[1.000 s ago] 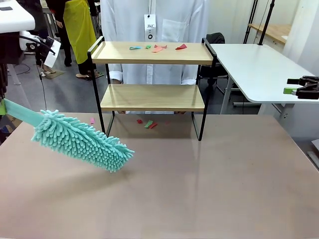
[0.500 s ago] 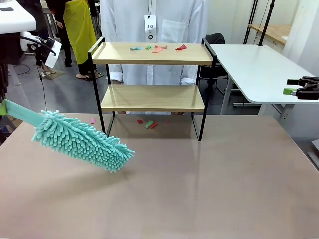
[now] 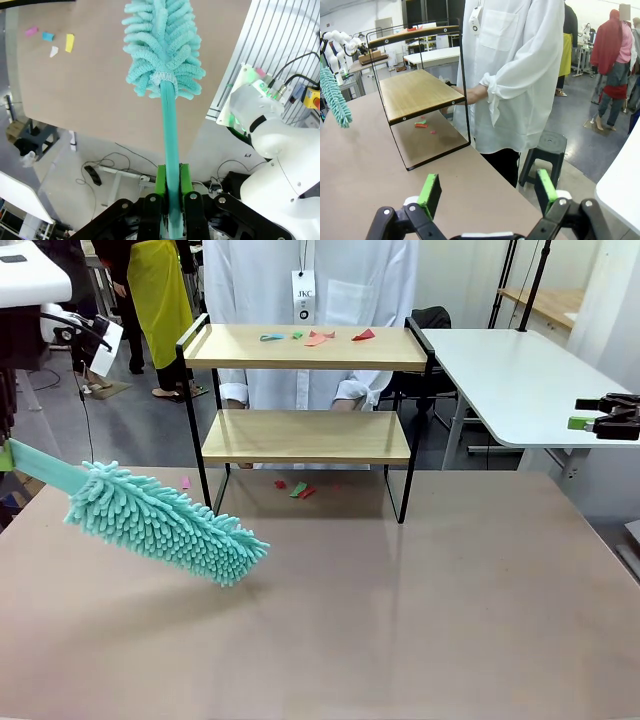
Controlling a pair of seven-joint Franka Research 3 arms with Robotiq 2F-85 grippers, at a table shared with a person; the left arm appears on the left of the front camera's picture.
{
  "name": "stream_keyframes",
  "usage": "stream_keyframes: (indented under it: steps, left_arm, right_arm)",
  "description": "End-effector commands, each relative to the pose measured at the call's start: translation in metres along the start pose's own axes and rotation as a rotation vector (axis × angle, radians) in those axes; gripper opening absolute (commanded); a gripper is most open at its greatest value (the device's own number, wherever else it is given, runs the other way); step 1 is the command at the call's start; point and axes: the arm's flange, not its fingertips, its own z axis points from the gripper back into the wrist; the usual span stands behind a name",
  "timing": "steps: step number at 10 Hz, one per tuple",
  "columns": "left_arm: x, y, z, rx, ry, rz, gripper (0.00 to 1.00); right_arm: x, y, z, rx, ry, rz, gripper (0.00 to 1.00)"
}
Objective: Clean the shelf.
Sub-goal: Clean the specific section of the Shelf indicated by the human with the Duster.
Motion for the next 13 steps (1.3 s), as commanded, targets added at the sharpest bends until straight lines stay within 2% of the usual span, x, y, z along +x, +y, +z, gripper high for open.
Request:
stream_keyframes:
  steps: [1,13]
  left_arm:
    - [-0.0027,-0.0016,0.0005,-0.001,-0.009,-0.004,0.13]
    - [-0.0027,-0.0016,0.0005,-0.001,-0.009,-0.004,0.13]
  right_arm:
    - [0.0039,0.0008,-0.0011,0.000,0.015,-0.010,1.00]
    - [0.0039,0.0008,-0.0011,0.000,0.015,-0.010,1.00]
